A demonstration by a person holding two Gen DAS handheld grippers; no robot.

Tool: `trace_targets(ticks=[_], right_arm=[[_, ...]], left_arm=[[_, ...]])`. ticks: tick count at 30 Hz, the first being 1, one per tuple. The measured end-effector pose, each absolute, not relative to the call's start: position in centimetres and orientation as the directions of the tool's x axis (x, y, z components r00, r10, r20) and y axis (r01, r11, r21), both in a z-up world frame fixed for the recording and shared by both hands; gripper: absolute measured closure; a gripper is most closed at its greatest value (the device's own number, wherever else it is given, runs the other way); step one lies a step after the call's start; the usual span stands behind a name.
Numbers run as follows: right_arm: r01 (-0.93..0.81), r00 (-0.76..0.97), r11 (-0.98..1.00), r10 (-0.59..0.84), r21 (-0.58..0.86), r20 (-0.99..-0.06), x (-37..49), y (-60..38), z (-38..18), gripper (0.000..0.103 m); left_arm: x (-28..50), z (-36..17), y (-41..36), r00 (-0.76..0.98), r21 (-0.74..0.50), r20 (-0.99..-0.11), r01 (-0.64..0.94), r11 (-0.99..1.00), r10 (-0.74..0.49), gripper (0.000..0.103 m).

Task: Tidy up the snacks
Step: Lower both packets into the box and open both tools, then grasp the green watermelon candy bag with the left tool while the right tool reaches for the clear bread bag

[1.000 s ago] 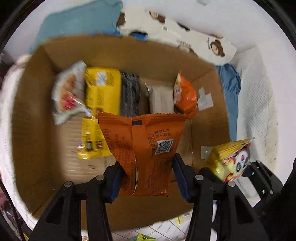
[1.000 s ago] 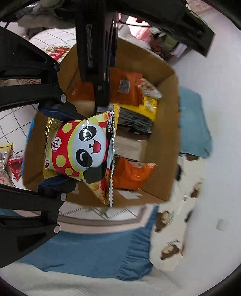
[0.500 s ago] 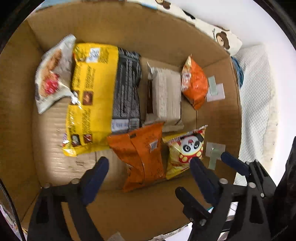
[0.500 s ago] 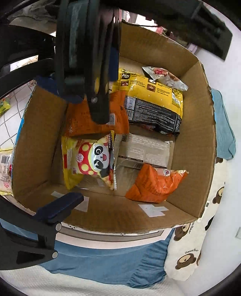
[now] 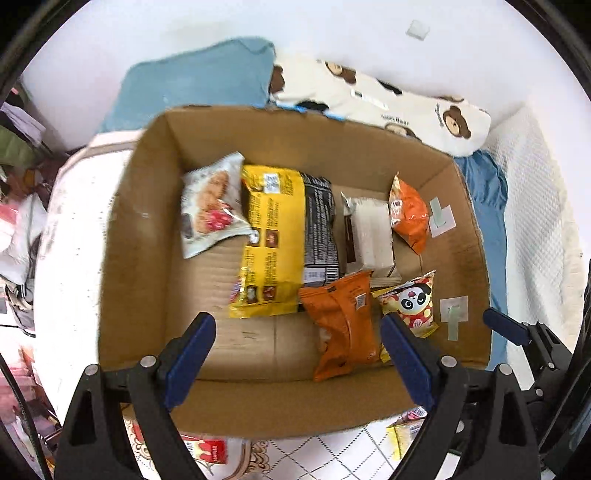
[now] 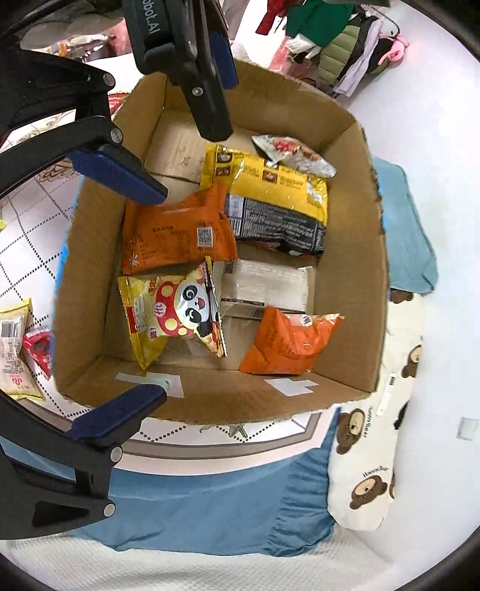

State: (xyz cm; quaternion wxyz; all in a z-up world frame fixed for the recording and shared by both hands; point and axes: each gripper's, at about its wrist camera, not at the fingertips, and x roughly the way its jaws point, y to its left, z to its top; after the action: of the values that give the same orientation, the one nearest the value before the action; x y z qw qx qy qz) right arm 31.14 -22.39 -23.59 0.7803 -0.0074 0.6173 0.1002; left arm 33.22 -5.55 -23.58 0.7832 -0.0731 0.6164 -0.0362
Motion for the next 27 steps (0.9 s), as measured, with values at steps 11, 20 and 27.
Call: trace_targets(ticks=[11,20,27], right_arm=[[-0.166,0.357,0.976,0.193,0.141,-0.914,26.3,-22.2,-18.3,0.004],[-0.147,0.298,0.975,0.206,0.168,-0.932,16.3,-23.7,-21.0,0.003],[0.051,0.046,0.977,0.203,0.205,-0.978,7.3,-28.9,-32.1,0.003]], left_arm=[[27.8,-18.5,-5.6,0.424,-0.098,-0.902,-0.008,0.995,-0.085,0.012],[16.5,-22.0,-6.4,0.403,-0.046,-0.912,0.078,0.996,-0.074,0.012],[8.4,-35.5,-10.4,-0.061,-0.187,-0.982,0.156,0.97,-0.179,0.012]])
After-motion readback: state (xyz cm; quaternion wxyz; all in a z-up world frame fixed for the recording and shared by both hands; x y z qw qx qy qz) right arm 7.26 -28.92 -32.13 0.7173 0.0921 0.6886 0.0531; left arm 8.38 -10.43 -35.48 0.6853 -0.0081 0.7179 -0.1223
